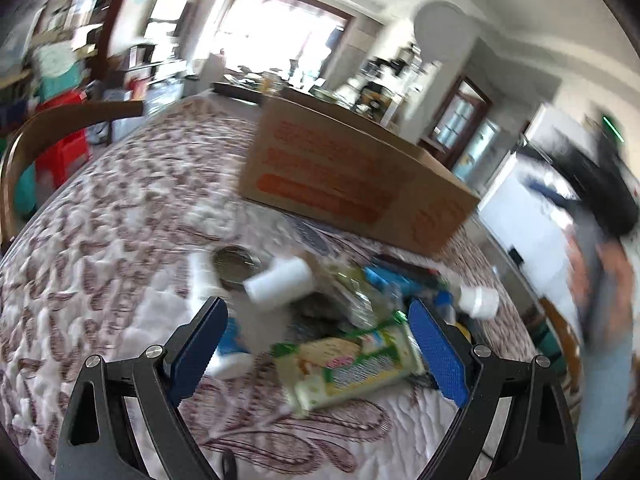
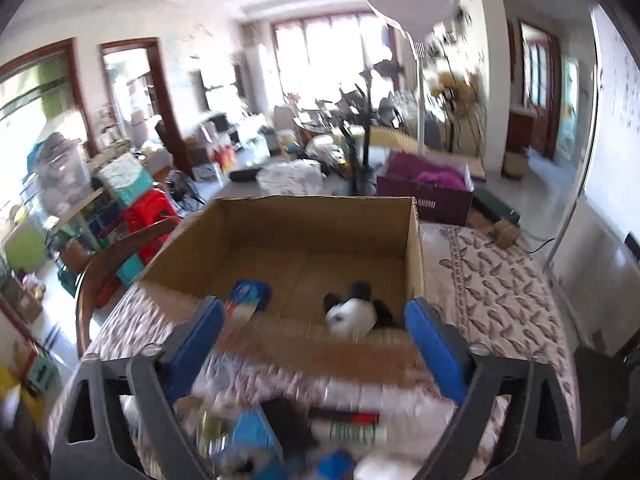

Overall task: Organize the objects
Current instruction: 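Carry the panda plush into the cardboard box and open the right gripper, then grasp the white spray bottle with the left gripper and lift it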

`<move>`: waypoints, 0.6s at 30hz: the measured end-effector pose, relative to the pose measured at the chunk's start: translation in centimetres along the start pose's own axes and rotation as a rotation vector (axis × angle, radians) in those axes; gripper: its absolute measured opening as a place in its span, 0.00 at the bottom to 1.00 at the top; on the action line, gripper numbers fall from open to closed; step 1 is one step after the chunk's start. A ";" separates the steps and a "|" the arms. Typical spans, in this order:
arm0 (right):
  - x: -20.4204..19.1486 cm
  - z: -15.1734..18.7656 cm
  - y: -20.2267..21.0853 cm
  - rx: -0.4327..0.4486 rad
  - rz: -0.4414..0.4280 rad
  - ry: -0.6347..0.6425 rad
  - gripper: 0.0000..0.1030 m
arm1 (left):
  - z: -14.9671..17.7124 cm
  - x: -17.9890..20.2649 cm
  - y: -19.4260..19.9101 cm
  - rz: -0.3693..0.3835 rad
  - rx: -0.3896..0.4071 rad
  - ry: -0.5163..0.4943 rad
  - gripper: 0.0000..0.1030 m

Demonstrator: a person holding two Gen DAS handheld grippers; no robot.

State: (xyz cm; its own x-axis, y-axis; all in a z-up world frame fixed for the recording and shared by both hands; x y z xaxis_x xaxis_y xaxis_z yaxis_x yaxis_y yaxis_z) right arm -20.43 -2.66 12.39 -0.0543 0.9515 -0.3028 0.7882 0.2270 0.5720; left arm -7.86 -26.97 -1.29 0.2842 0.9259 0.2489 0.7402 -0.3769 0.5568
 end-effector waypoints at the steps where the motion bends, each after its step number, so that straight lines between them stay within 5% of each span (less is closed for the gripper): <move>1: 0.0 1.4 1.9 0.022 -0.006 0.025 0.60 | -0.1 -0.8 0.1 -0.013 0.005 0.019 0.89; 2: 0.0 2.6 3.5 0.037 -0.012 0.041 0.48 | -0.1 -1.4 0.0 -0.021 0.005 0.030 0.89; 5: 1.1 7.2 6.7 0.037 -0.045 0.027 0.57 | 0.3 -2.6 -0.5 -0.050 -0.020 0.045 0.83; 11: 4.4 15.6 6.2 -0.087 -0.015 -0.060 0.48 | 1.4 -3.5 -1.6 -0.156 -0.134 0.037 0.73; 18: 5.0 18.2 3.8 -0.136 -0.054 -0.110 0.45 | 3.3 -5.2 -4.5 -0.297 -0.324 0.027 0.30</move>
State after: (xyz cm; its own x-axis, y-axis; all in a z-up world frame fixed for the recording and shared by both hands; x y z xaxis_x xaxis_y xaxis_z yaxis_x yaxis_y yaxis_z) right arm -6.52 -0.83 -0.87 -0.0206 0.9103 -0.4133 0.6953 0.3101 0.6484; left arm -10.60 -29.97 -7.72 0.0687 0.9959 0.0592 0.5568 -0.0875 0.8260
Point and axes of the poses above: each gripper's, at about its wrist camera, not at the fingertips, and y roughly against the way its jaws point, x to its right, z to its underside, the point moved 10 cm from there along -y, roughly the way its jaws point, and after that the axes turned 14 degrees about -y, right-handed, at the moved point
